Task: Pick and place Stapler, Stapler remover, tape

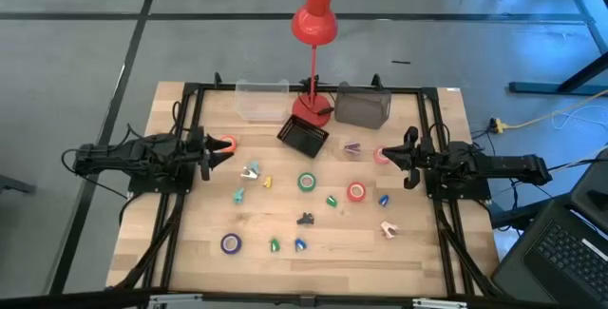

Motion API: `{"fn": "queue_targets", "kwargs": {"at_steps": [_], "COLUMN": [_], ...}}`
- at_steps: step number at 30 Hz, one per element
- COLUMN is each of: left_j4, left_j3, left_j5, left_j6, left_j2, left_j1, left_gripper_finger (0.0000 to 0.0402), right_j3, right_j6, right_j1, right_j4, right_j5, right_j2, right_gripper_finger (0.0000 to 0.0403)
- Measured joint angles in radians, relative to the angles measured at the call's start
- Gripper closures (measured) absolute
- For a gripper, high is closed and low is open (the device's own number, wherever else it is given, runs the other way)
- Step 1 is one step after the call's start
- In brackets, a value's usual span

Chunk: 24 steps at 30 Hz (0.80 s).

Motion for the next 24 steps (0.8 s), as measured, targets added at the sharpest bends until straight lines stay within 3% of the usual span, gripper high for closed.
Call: {"fn": "queue_targets", "kwargs": {"at_steps": [8,15,24], "left_j4": [0.0,0.0,0.0], "left_j3": [0.0,0.0,0.0], "left_j5": [0.0,0.0,0.0], "left_j6": [0.0,0.0,0.0], "left_j2": [0.0,0.0,0.0], "left_j1": [0.0,0.0,0.0], "left_gripper_finger": [0.0212,0.0212,0.0212], "right_j3": [0.0,0.0,0.0], "right_j6": [0.011,0.318,0.469], "right_j1": [0.0,0.0,0.0], "right_j4": [0.071,0.421,0.713], "right_j5": [0.023,0.078,0.154], "right_j2": [0.0,0.0,0.002], "right_gripper_finger": [0.0363,0.0363,0.0363]}}
